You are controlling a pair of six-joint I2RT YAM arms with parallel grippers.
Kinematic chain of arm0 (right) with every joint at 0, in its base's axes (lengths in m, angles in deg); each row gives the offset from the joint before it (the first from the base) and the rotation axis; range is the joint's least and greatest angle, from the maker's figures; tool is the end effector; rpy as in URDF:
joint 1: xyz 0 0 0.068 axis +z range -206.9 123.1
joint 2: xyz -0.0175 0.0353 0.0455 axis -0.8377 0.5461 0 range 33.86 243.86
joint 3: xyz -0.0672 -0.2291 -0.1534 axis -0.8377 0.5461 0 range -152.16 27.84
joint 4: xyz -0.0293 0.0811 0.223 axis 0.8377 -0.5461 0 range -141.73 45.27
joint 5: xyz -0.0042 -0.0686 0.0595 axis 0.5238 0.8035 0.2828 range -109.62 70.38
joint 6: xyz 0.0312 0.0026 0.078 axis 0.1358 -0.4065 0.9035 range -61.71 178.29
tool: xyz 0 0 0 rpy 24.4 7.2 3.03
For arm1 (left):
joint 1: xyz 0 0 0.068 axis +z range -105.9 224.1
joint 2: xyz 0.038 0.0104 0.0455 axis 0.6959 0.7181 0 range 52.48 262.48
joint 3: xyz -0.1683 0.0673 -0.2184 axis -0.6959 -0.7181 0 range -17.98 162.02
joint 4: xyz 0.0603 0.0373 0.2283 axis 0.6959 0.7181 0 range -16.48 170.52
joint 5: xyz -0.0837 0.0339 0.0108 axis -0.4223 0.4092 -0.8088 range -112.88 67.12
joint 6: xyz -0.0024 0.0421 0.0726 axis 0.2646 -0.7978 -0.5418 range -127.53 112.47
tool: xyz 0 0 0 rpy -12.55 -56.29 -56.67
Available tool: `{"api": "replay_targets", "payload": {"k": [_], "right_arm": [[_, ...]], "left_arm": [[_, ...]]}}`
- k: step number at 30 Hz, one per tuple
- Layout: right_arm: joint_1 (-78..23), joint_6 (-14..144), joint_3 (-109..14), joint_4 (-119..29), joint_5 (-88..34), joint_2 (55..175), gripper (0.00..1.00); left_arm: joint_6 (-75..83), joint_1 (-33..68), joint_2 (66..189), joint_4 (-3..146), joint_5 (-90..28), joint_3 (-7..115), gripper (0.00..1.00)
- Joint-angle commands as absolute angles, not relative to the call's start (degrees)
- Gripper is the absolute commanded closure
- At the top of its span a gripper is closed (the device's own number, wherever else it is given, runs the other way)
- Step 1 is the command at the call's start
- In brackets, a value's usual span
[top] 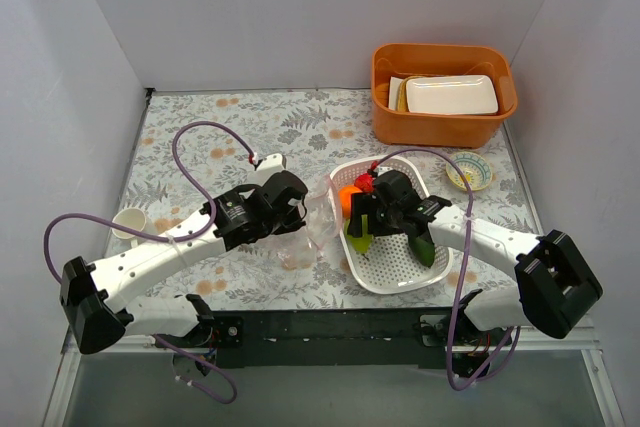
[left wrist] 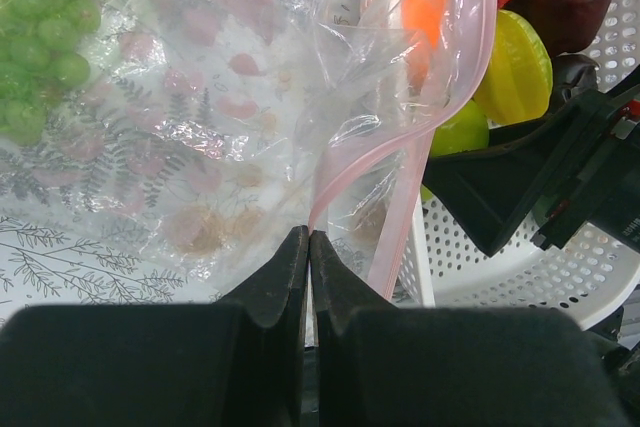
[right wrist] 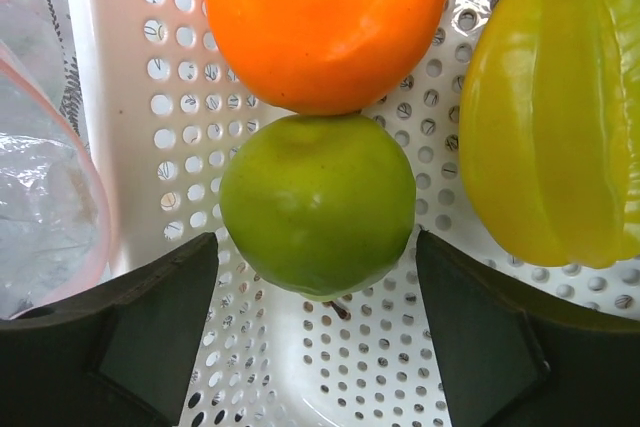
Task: Place the food in the zip-top bag and seal the zipper
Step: Pick up the fake fruit from the bin.
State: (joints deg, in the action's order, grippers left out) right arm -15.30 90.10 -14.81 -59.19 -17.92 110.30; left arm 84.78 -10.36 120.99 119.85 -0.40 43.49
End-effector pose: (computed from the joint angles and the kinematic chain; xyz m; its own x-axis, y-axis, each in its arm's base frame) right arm 0.2039 0.1781 0.1980 -0.8162 -0.0200 -0.5775 -0.2573 0.9074 0.3322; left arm 0.1568 -0.1713 0.2882 -0.5999 -0.7485 -0.2825 -0.4911 0.6233 -0.6086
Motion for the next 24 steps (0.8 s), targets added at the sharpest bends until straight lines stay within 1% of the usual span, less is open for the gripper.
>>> {"api": "replay_targets", "payload": {"k": [1,7,8,9,10,12,13,15,16,17,18,19,24], "right_arm": [[-15.7,89.0,-15.9,-56.2,-18.4,110.9,0.11],[-16.0,88.6,-16.8,-54.7,-19.1,113.7,0.12],[-16.1,88.5,-16.9,-54.4,-19.2,114.6,0.14],[-16.0,88.3,-16.9,-54.1,-19.2,115.0,0.17],[-16.1,88.3,-17.1,-54.1,-19.2,115.3,0.25],[-16.1,88.3,-17.2,-54.0,-20.8,115.8,0.36],[-16.1,88.3,-17.1,-54.0,-20.8,115.6,0.44],[-16.1,88.4,-16.5,-53.7,-20.8,113.9,0.5],[-16.1,88.6,-16.0,-53.4,-20.7,113.1,0.56],[-16.0,88.9,-15.8,-53.4,-20.7,111.2,0.6],[-16.1,89.0,-15.6,-53.3,-20.7,110.2,0.62],[-16.1,89.1,-15.5,-53.9,-20.5,109.3,0.66],[-16.2,91.0,-15.5,-56.1,-18.2,101.5,0.66]], "left_arm": [[84.3,-10.1,120.9,121.2,0.9,45.0,1.0],[84.8,-10.0,120.5,121.6,1.4,45.0,1.0],[85.0,-10.0,120.4,121.7,1.5,45.0,1.0],[85.1,-10.0,120.3,121.8,1.5,45.0,1.0],[85.0,-10.1,120.3,121.9,1.6,45.0,1.0],[85.0,-10.0,120.4,121.9,1.5,45.0,1.0],[85.0,-10.0,120.4,121.9,1.5,45.0,1.0],[85.1,-10.0,120.5,122.0,1.6,45.0,1.0],[85.0,-10.1,120.5,122.0,1.6,45.0,1.0],[85.1,-10.1,120.5,122.0,1.6,45.0,1.0],[85.3,-10.0,120.5,122.0,1.6,45.0,1.0],[85.2,-10.1,120.5,122.0,1.6,45.0,1.0],[85.3,-10.1,121.1,121.6,1.3,45.6,1.0]]}}
